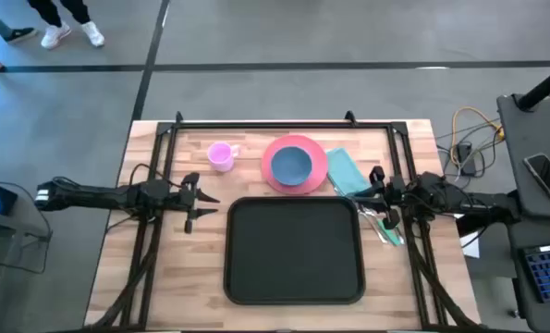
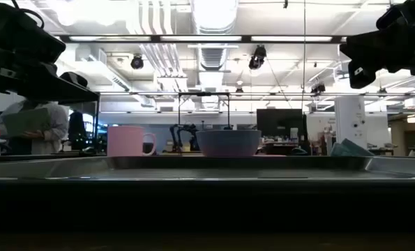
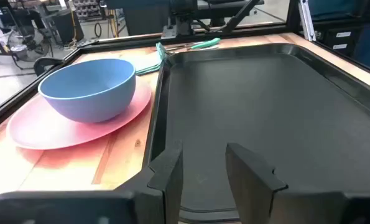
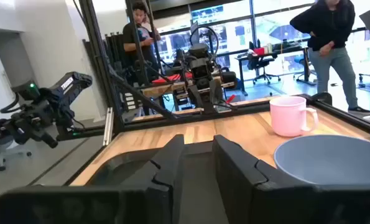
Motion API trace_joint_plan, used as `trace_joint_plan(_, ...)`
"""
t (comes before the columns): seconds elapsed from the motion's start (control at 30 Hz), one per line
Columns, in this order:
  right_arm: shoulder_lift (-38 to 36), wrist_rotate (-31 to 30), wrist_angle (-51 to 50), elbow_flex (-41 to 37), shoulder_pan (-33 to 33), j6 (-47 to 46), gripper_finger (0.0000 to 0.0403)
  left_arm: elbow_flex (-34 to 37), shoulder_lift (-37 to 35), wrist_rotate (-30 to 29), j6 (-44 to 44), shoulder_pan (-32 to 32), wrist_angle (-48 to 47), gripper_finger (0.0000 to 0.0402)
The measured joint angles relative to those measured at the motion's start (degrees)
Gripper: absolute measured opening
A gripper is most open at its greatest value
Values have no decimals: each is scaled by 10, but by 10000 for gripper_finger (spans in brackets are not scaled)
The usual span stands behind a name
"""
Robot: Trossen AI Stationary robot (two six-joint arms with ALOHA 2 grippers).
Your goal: Set up tray
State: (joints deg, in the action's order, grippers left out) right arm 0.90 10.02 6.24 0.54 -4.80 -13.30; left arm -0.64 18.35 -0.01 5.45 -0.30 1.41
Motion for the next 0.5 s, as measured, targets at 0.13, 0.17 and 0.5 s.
trace_joint_plan(0.13, 0, 0, 0, 0, 0, 0, 68, 0, 0, 0, 0, 0, 0, 102)
trace_joint_plan(0.17, 0, 0, 0, 0, 0, 0, 68, 0, 0, 0, 0, 0, 0, 102)
trace_joint_plan(0.5, 0, 0, 0, 0, 0, 0, 82, 0, 0, 0, 0, 0, 0, 102)
